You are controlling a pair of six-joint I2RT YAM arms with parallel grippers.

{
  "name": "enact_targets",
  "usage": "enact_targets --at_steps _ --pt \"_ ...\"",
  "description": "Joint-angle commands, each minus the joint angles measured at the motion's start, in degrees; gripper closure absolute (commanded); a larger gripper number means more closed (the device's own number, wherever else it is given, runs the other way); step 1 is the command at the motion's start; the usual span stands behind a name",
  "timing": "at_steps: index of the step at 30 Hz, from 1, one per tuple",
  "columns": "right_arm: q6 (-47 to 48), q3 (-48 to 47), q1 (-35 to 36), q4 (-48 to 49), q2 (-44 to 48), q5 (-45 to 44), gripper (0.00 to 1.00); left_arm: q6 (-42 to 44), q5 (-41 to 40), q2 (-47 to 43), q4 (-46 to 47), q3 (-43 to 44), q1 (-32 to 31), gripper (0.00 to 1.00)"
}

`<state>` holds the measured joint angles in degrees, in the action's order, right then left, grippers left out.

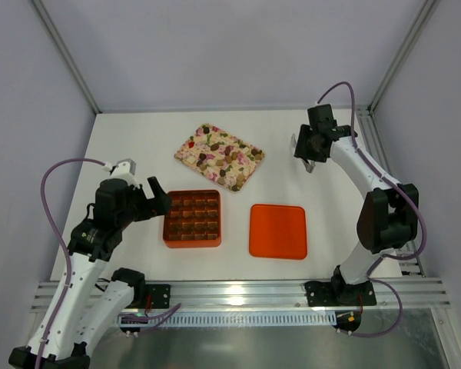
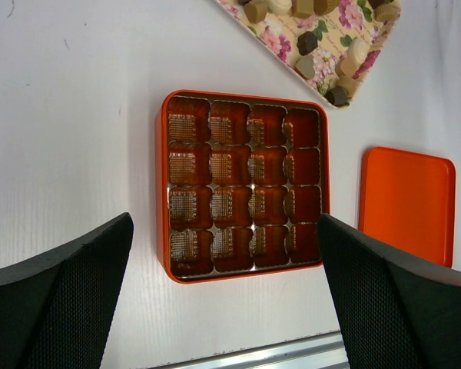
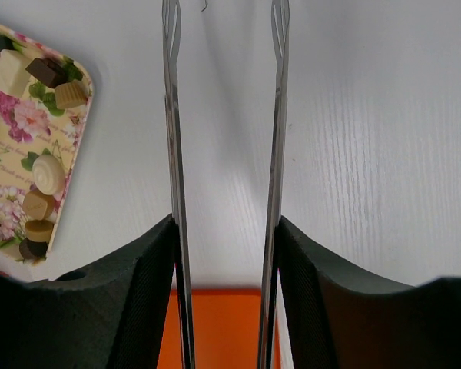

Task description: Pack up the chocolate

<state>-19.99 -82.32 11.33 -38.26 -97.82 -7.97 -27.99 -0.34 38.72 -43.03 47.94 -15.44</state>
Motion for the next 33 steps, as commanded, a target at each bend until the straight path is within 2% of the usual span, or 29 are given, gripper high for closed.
enact_targets --at_steps 1,9,17,22,33 --pt "0.7 1.0 -0.2 0.6 4.6 1.5 0.46 0.8 0.1 0.1 2.6 0.0 0.2 0.0" --pt "0.7 2.9 2.1 0.3 9.0 2.1 0.52 0.7 0.2 0.0 2.5 0.0 0.2 0.0" --pt "0.3 3.0 9.5 0.2 11.0 2.1 0.56 0.7 0.2 0.1 2.6 0.0 0.2 0.0" --pt "-0.3 1.2 14.7 1.3 9.1 4.5 0.58 0.7 0.2 0.1 2.4 0.0 0.2 0.0" --pt "1.6 -9.5 22.7 -0.1 -3.2 3.0 0.59 0.7 -0.5 0.4 2.2 0.0 0.2 0.0"
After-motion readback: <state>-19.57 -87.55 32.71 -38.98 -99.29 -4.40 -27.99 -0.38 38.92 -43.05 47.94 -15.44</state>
